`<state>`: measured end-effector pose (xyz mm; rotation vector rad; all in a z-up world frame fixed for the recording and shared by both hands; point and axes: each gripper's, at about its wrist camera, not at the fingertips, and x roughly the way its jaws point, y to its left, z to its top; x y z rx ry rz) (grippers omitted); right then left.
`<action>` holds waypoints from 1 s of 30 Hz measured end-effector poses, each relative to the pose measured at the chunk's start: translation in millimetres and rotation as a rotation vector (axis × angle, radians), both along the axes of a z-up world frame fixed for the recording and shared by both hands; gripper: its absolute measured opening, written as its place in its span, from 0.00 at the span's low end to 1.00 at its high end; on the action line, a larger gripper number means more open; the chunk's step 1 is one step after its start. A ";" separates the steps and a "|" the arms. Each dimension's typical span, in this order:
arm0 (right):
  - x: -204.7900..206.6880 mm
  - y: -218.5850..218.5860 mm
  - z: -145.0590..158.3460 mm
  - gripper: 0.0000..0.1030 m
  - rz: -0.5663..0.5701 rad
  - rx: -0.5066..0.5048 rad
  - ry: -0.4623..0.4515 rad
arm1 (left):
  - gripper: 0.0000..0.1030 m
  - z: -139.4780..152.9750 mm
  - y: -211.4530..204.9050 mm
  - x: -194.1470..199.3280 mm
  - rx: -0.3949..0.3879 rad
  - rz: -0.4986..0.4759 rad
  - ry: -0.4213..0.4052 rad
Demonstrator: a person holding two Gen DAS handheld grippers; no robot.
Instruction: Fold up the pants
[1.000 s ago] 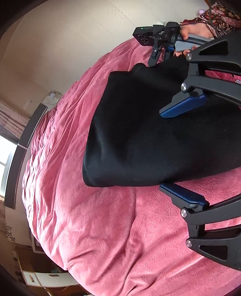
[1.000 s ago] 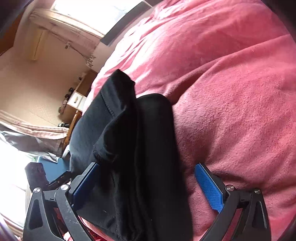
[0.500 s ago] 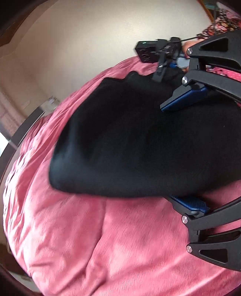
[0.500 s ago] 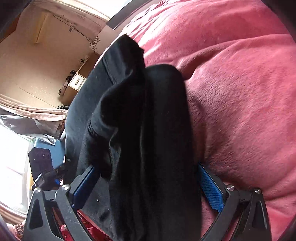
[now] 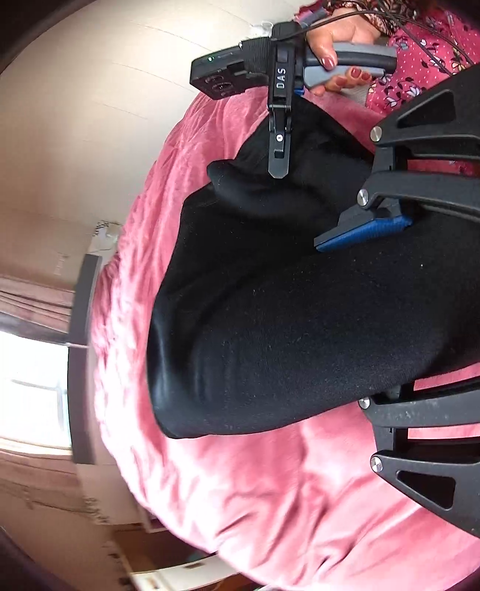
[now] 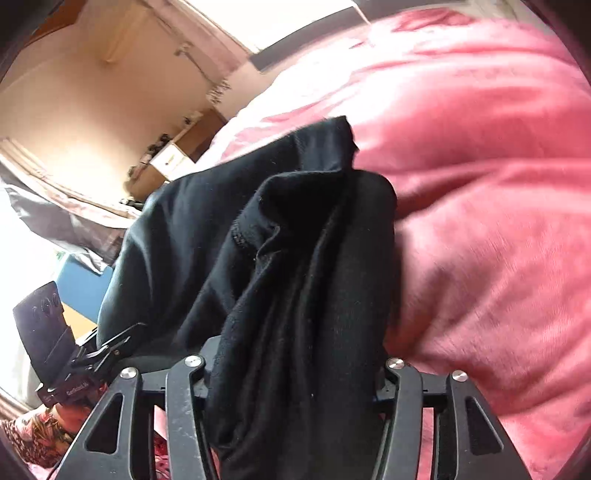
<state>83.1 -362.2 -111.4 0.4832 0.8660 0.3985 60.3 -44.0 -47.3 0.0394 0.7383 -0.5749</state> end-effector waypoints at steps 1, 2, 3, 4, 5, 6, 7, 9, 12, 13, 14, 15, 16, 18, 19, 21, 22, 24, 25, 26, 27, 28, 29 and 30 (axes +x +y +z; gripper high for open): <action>1.8 1.8 5.0 0.52 -0.001 0.008 -0.020 | 0.53 5.9 3.5 3.0 -0.003 0.005 -0.017; 4.7 4.6 10.3 0.52 -0.003 0.013 -0.040 | 0.53 10.8 6.4 7.1 -0.008 0.010 -0.027; 9.1 7.0 17.0 0.52 -0.003 0.014 -0.066 | 0.53 14.3 8.6 10.9 -0.012 0.012 -0.036; 14.8 9.0 23.2 0.52 -0.006 0.012 -0.090 | 0.53 19.3 10.7 18.1 -0.015 0.015 -0.051; 21.7 10.9 28.3 0.52 -0.009 0.005 -0.112 | 0.53 24.1 11.6 27.0 -0.011 0.021 -0.063; 29.7 13.0 32.6 0.52 -0.010 -0.002 -0.127 | 0.53 26.7 10.1 34.1 -0.005 0.026 -0.071; 43.0 16.0 38.2 0.52 -0.010 -0.011 -0.139 | 0.53 31.5 10.1 44.9 0.006 0.036 -0.083; 64.9 20.3 45.1 0.52 -0.012 -0.022 -0.156 | 0.53 38.9 8.4 65.5 0.023 0.050 -0.095; 101.6 23.8 51.5 0.52 -0.017 -0.028 -0.170 | 0.53 43.3 7.0 102.0 0.025 0.066 -0.096; 117.1 24.7 52.2 0.52 -0.024 -0.025 -0.169 | 0.53 43.0 7.8 116.5 0.023 0.070 -0.091; 128.2 25.2 52.0 0.52 -0.029 -0.020 -0.166 | 0.53 41.1 8.8 129.6 0.022 0.075 -0.083; 142.3 25.5 50.6 0.52 -0.036 -0.013 -0.165 | 0.54 38.3 7.0 136.7 0.019 0.079 -0.077; 154.5 25.8 48.6 0.52 -0.047 -0.007 -0.163 | 0.54 34.1 8.0 151.5 0.015 0.084 -0.063; 177.6 27.3 44.5 0.52 -0.075 0.014 -0.154 | 0.54 27.8 12.4 169.3 0.017 0.099 -0.037; 184.1 24.3 41.6 0.52 -0.088 0.028 -0.148 | 0.54 21.9 13.0 181.7 0.019 0.110 -0.021; 204.3 21.2 29.6 0.52 -0.119 0.042 -0.128 | 0.54 11.0 11.8 202.0 0.039 0.128 0.001; 213.9 21.8 20.2 0.52 -0.129 0.035 -0.110 | 0.55 0.5 11.0 212.1 0.054 0.138 0.017; 220.9 22.5 4.7 0.54 -0.152 0.006 -0.085 | 0.63 -10.5 7.3 228.2 0.055 0.161 0.034; 224.1 21.2 -4.3 0.58 -0.164 0.001 -0.077 | 0.65 -19.6 13.0 232.1 0.028 0.177 0.042; 225.7 19.4 -9.9 0.60 -0.171 0.000 -0.076 | 0.69 -26.8 19.0 234.5 -0.001 0.188 0.052; 222.0 14.7 -16.0 0.67 -0.174 0.000 -0.074 | 0.70 -32.2 23.6 234.0 -0.025 0.193 0.064; 220.6 10.9 -19.9 0.69 -0.170 0.003 -0.071 | 0.71 -38.0 30.1 233.5 -0.056 0.192 0.082; 220.1 9.6 -22.1 0.70 -0.161 0.005 -0.069 | 0.71 -40.5 35.5 230.9 -0.078 0.185 0.094; 215.0 6.1 -21.2 0.71 -0.152 -0.006 -0.069 | 0.70 -40.5 38.7 229.4 -0.086 0.182 0.099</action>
